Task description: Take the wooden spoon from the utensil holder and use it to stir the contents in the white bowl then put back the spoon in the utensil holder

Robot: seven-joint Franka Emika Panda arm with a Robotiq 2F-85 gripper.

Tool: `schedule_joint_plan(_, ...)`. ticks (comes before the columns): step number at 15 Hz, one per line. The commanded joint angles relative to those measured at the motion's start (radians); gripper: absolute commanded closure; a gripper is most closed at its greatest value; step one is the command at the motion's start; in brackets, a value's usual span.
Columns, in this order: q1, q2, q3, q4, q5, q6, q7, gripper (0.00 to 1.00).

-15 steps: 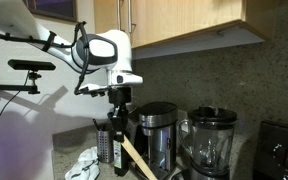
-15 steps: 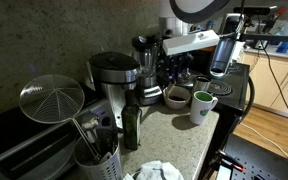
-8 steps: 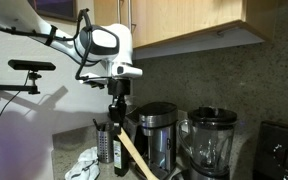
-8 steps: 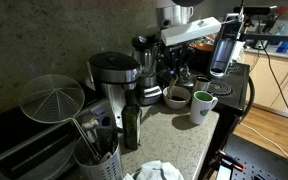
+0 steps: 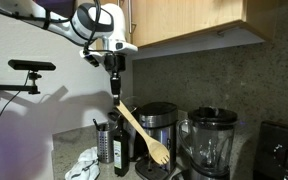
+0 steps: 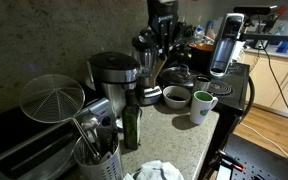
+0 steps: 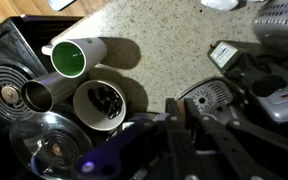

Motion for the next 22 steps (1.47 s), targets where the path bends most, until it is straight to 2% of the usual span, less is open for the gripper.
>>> schedule_joint_plan(1,0.039,0.042,0.027,0.166,0.069,-0.159,-0.129,0.97)
schedule_joint_plan(4,0.069,0.084,0.056,0.313,0.072,-0.319,-0.191,0.97)
schedule_joint_plan(8,0.093,0.148,0.088,0.499,0.045,-0.518,-0.208,0.97)
schedule_joint_plan(13,0.127,0.259,0.1,0.724,0.083,-0.744,-0.285,0.97)
schedule_joint_plan(18,0.158,0.35,0.095,0.924,0.179,-0.868,-0.347,0.97)
schedule_joint_plan(22,0.127,0.402,0.08,1.011,0.314,-0.865,-0.378,0.97)
